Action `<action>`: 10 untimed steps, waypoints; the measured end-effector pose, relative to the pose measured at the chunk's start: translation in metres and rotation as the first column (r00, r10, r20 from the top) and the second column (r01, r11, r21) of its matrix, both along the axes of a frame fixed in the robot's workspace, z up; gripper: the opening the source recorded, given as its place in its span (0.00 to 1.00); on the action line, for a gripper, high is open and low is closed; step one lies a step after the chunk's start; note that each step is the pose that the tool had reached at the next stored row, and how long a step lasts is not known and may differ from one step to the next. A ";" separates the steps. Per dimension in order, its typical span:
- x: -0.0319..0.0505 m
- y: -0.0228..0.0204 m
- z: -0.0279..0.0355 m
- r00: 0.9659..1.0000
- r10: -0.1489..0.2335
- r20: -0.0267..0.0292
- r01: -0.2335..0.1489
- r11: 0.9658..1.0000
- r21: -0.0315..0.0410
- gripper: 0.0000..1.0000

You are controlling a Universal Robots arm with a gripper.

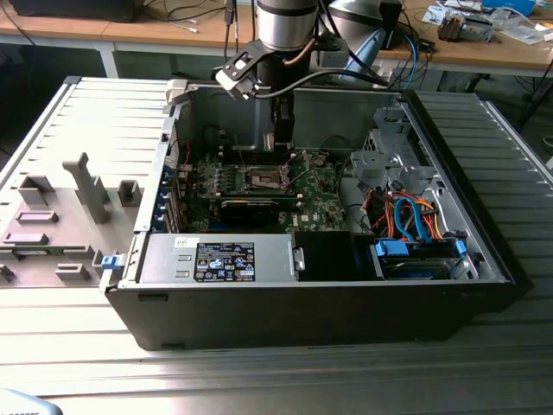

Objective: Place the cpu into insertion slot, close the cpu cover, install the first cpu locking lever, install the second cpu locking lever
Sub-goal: 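Place the cpu into insertion slot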

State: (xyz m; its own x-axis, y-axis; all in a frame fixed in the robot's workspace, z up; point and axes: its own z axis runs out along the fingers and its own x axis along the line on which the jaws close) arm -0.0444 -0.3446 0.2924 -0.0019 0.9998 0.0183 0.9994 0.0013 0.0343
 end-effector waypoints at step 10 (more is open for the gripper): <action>-0.0018 0.0000 -0.0058 1.000 0.000 0.000 0.000 1.000 0.000 0.55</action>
State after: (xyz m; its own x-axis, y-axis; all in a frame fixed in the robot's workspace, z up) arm -0.0462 -0.3446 0.2866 -0.0019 0.9998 0.0182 0.9994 0.0013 0.0343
